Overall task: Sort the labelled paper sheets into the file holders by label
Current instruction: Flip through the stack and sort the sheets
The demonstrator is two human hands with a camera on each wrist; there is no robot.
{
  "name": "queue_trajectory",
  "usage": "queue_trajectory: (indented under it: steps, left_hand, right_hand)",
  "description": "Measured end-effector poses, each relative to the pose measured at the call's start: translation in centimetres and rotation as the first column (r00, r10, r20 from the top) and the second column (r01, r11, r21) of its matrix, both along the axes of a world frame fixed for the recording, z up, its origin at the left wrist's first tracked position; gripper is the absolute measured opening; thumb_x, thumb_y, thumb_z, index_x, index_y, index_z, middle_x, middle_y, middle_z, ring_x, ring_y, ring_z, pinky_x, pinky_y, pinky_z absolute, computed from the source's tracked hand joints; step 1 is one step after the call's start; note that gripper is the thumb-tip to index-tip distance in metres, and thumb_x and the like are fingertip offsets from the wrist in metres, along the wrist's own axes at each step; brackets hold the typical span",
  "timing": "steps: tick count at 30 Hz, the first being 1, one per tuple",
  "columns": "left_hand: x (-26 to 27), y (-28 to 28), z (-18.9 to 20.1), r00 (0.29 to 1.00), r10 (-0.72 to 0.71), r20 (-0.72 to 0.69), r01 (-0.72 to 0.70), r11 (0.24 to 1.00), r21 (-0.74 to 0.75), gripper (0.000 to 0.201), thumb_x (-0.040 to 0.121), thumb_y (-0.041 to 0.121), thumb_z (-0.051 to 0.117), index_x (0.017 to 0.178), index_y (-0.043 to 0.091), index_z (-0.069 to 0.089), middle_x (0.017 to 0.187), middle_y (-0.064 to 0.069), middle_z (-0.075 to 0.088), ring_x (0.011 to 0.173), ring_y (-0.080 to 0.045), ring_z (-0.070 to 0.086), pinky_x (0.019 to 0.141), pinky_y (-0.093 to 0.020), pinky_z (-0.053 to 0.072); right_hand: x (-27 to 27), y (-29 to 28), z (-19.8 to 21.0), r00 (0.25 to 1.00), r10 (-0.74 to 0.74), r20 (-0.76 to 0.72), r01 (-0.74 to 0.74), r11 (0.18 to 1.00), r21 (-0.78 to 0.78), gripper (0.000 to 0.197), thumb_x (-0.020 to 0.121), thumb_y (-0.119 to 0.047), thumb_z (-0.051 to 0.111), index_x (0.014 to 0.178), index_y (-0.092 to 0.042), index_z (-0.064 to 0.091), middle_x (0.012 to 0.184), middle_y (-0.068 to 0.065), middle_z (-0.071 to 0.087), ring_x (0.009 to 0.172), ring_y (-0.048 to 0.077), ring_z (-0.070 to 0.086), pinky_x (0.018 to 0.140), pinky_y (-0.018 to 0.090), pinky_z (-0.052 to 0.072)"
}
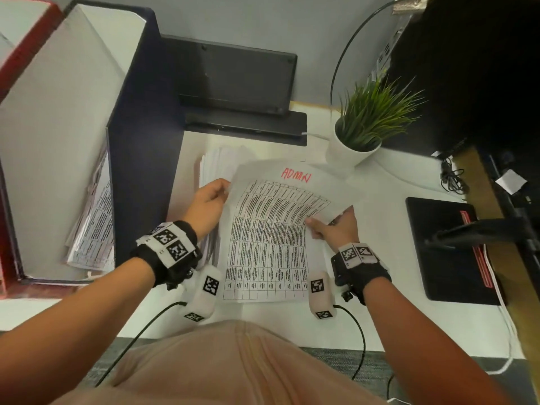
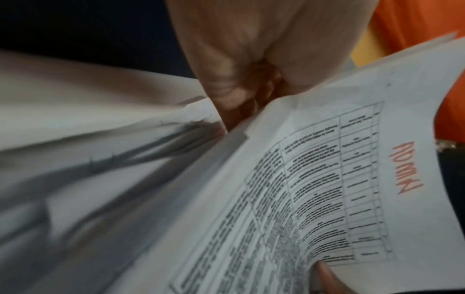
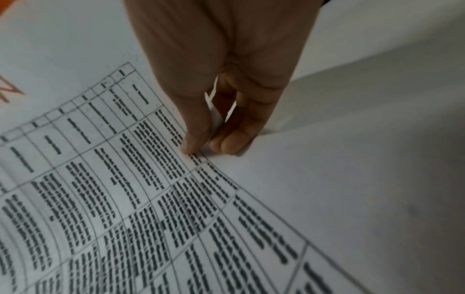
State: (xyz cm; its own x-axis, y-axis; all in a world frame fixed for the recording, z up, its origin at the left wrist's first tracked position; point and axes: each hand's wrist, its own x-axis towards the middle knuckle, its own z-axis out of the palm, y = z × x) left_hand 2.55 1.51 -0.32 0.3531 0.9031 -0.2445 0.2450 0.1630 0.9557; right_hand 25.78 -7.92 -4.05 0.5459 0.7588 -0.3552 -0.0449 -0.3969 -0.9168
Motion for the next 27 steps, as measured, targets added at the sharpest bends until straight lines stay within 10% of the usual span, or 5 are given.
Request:
queue_trajectory:
  steps: [5,10,17,23,27]
  left_hand:
    - [0.3,0.4,0.7,0.998,-0.061,0.023,0.063,0.993,-0.097,0.032,0.085,-0.007,0.033,0.070,0.005,0.059,0.086,-0.012,0.063,0.084,-0.020,0.057,0.073,-0.022,0.046]
    - [0.5,3.1,0.1,0.974,0.142,-0.174,-0.169,0.974,-0.151,0.024,0.090,0.016,0.044,0.090,0.001,0.063,0.092,-0.013,0.064,0.089,-0.032,0.060,0.087,-0.044,0.050]
    - [0.5,5.1,0.1,0.821,-0.113,-0.559,0.039,0.989,-0.144,0.035,0.079,0.032,0.071,0.095,0.000,0.070,0.092,-0.010,0.068,0.089,-0.025,0.063,0.080,-0.033,0.053]
    - [1.0,4.9,-0.1,0.710,-0.124,-0.693,0.110,0.992,-0.065,0.029,0.070,0.032,0.079,0.078,0.006,0.070,0.080,-0.005,0.067,0.072,-0.014,0.057,0.061,-0.023,0.044]
    - [0.5,4.8,-0.3,0.757,-0.120,-0.643,0.112,0.992,-0.053,0.017,0.077,0.023,0.074,0.075,0.006,0.069,0.076,-0.007,0.066,0.068,-0.016,0.057,0.057,-0.023,0.044]
  right_hand:
    - [-0.1,-0.3,0.1,0.999,0.036,0.016,-0.035,0.999,-0.032,0.027,0.071,0.000,0.077,0.087,-0.008,0.056,0.073,0.006,0.064,0.046,0.005,0.059,0.048,0.017,0.053]
    - [-0.1,-0.8,-0.8,0.999,0.039,0.005,-0.039,0.994,-0.104,0.014,0.076,0.001,0.071,0.079,-0.007,0.061,0.070,0.005,0.060,0.059,0.012,0.056,0.050,0.012,0.049]
    - [-0.1,-0.4,-0.3,0.922,-0.155,-0.356,0.167,0.986,0.006,0.060,0.074,0.022,0.038,0.026,-0.012,0.047,0.037,-0.004,0.044,0.035,0.006,0.047,0.035,0.010,0.036]
    - [0.2,-0.4,-0.6,0.945,-0.122,-0.302,0.125,0.992,-0.009,0.058,0.075,0.020,0.041,0.028,-0.011,0.048,0.044,0.000,0.049,0.041,0.011,0.052,0.035,0.011,0.037]
    - [-0.2,-0.9,-0.3,0.997,0.008,-0.082,-0.004,0.999,0.053,0.028,0.073,0.022,0.059,0.063,-0.004,0.063,0.066,-0.001,0.051,0.056,0.002,0.052,0.044,0.004,0.036]
